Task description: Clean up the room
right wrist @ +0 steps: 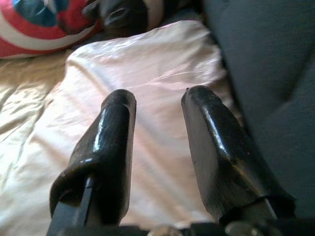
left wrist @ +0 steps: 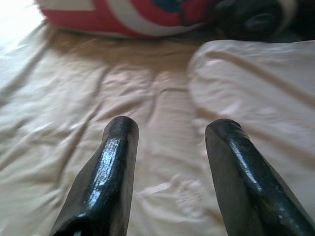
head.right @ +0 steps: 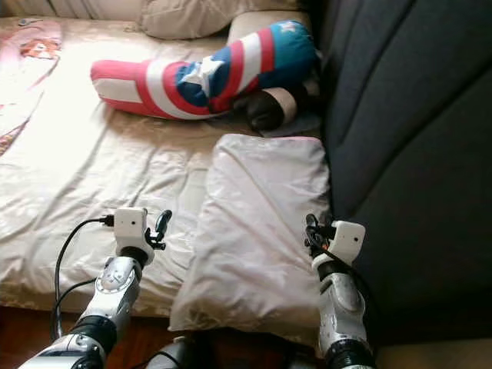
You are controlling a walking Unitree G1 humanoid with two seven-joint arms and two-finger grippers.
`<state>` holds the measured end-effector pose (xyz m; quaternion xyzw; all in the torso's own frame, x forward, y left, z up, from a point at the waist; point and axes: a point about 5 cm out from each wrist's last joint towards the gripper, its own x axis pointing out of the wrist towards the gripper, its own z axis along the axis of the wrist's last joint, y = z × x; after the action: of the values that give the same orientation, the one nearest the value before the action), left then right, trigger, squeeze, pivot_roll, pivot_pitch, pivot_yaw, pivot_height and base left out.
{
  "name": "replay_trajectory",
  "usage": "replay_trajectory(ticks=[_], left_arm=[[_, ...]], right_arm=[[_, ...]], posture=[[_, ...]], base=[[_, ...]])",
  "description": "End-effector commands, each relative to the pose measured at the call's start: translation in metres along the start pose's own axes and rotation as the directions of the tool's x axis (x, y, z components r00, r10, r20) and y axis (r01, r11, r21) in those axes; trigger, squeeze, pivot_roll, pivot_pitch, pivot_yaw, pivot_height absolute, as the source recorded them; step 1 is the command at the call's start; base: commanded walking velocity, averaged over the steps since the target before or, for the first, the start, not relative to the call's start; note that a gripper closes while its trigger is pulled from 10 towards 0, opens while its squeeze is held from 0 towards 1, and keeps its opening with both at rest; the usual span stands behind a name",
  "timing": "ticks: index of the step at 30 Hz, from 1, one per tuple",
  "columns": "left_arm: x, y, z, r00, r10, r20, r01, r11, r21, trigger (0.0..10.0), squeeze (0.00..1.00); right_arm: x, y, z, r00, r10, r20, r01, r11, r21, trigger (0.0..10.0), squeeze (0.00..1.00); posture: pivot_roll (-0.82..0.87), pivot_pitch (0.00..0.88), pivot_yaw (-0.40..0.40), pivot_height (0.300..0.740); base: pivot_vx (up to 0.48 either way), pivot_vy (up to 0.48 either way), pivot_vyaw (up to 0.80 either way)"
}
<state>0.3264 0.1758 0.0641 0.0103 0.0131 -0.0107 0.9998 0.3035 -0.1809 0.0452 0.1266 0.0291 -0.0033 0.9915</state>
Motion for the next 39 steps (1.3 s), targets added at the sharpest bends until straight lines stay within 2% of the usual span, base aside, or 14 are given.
replay_trajectory(ticks=[1, 10, 15, 39], left_arm=[[-0.004, 0.006, -0.006, 1.0, 0.016, -0.022, -0.016, 1.0, -0.005, 10.0, 0.0], [-0.007, 0.006, -0.009, 0.999, 0.007, -0.035, -0.007, 1.0, -0.007, 10.0, 0.0], [-0.009, 0.006, -0.012, 0.999, 0.008, -0.046, -0.008, 1.0, -0.01, 10.0, 0.0], [-0.01, 0.013, -0.014, 0.997, 0.024, -0.072, -0.026, 0.999, -0.024, 10.0, 0.0]], right_arm=[[-0.004, -0.002, -0.006, 1.0, -0.009, -0.024, 0.009, 1.0, 0.003, 10.0, 0.0], [-0.006, 0.0, -0.012, 0.998, -0.009, -0.06, 0.009, 1.0, 0.002, 10.0, 0.0], [-0.007, -0.006, -0.011, 0.998, -0.047, -0.052, 0.048, 0.999, 0.02, 10.0, 0.0], [-0.008, -0.007, -0.019, 0.991, -0.081, -0.103, 0.084, 0.996, 0.02, 10.0, 0.0]], posture=[[-0.07, 0.175, 0.007, 0.74], [-0.07, 0.157, 0.012, 0.74], [-0.07, 0.152, 0.015, 0.74], [-0.06, 0.191, 0.016, 0.74]], base=[[0.0, 0.48, 0.0], [0.0, 0.48, 0.0], [0.0, 0.48, 0.0], [0.0, 0.48, 0.0]])
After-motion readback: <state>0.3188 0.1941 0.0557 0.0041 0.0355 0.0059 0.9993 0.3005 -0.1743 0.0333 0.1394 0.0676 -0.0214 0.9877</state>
